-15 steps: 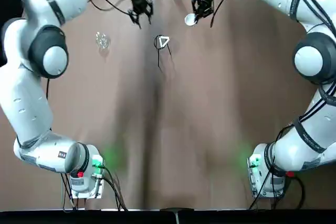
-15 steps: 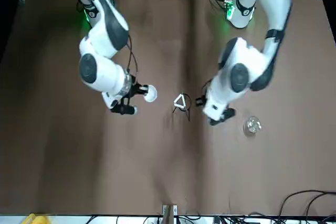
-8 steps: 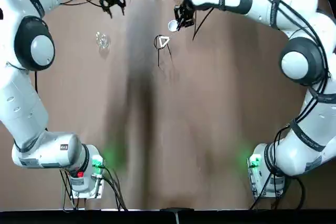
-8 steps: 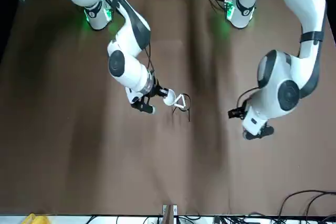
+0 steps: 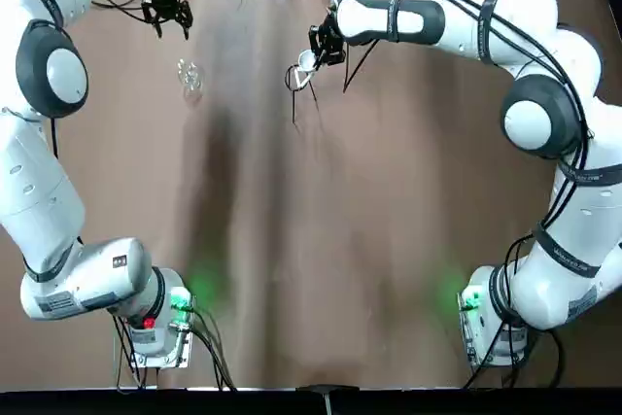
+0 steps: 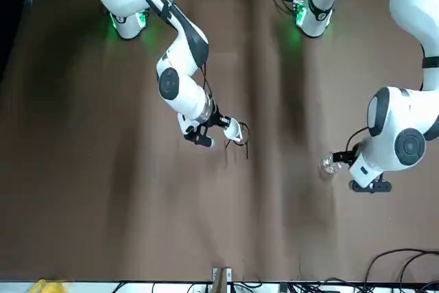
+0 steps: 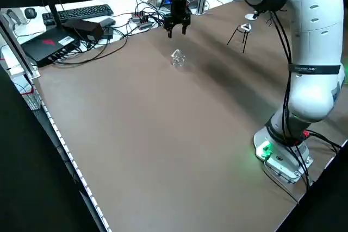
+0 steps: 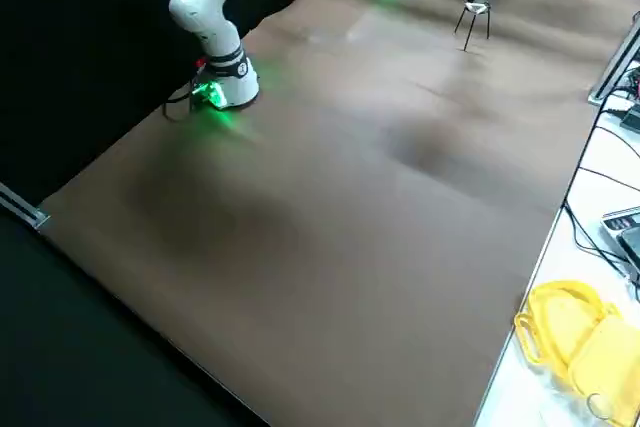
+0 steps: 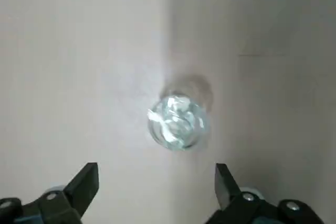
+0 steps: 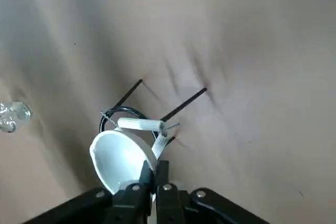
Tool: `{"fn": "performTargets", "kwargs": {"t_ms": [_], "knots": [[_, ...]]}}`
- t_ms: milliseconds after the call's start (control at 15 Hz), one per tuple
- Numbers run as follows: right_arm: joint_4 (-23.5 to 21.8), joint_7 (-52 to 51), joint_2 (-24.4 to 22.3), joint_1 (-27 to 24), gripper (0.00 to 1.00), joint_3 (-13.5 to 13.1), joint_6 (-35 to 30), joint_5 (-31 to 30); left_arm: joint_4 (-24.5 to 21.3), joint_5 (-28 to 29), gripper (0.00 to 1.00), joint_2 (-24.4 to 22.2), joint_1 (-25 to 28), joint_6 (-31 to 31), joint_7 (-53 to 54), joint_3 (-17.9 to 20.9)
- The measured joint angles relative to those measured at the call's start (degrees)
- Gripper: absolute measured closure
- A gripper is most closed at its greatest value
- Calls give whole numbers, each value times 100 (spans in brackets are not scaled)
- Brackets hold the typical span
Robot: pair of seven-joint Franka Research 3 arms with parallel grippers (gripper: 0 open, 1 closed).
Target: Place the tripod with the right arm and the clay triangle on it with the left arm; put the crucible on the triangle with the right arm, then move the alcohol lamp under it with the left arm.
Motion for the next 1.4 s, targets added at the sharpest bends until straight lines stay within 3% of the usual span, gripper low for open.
{"fn": "performTargets", "kwargs": {"t_ms": [533,1133,1400], "knots": [[1,8,124,269,95,-195,167,0,-197,32,2,349,48,401,179,-11],[6,8,231,436,95,-381,480,0,-144,308,1,316,100,480,252,-16],[7,8,249,494,95,-420,586,0,-134,534,1,315,173,480,794,-12]]}}
